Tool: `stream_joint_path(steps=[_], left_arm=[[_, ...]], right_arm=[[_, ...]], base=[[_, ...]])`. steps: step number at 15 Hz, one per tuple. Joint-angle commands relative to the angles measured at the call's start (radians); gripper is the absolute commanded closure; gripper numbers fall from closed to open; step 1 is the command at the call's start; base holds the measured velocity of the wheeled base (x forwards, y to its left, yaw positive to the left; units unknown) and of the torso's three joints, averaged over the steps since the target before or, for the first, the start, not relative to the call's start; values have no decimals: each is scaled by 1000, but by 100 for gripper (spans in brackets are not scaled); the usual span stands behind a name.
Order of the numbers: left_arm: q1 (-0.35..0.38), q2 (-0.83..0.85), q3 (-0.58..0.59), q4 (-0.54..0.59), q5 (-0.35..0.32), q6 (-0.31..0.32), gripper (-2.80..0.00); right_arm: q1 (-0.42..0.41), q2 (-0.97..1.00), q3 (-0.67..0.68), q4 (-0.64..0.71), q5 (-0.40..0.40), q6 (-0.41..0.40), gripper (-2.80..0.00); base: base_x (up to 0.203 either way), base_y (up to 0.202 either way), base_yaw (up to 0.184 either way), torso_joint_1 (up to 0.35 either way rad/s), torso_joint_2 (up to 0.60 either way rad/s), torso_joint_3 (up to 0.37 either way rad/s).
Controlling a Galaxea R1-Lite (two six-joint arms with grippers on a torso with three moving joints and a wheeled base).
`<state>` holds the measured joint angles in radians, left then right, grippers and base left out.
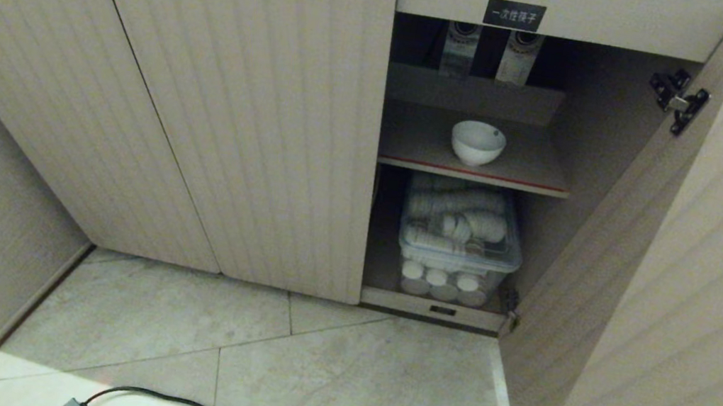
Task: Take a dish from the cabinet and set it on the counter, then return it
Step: Close the cabinet door
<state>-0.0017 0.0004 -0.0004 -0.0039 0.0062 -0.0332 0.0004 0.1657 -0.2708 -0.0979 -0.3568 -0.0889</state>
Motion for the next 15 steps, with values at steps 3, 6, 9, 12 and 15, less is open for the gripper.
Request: stream_joint_path(steps=[3, 6, 9, 12, 15], left_arm=[[0, 0, 0, -1, 0, -1, 0], [0, 0, -1, -1, 0, -1, 0], [0, 0, 0, -1, -2, -1, 0], [0, 0, 0, -1, 0, -2, 0], [0, 0, 0, -1, 0, -1, 0]], right_arm=[[-3, 55, -28, -55, 1, 7, 0], [-5, 74, -38, -86, 9, 8, 0], [-8, 101, -51, -116, 14, 36, 0], [-13, 121, -59, -159, 52, 41, 0], [-13, 123, -58, -204, 106, 43, 0]], base=[[0, 0, 0, 0, 0, 0], [0, 0, 0, 0, 0, 0], [0, 0, 0, 0, 0, 0], [0, 0, 0, 0, 0, 0], [0, 0, 0, 0, 0, 0]])
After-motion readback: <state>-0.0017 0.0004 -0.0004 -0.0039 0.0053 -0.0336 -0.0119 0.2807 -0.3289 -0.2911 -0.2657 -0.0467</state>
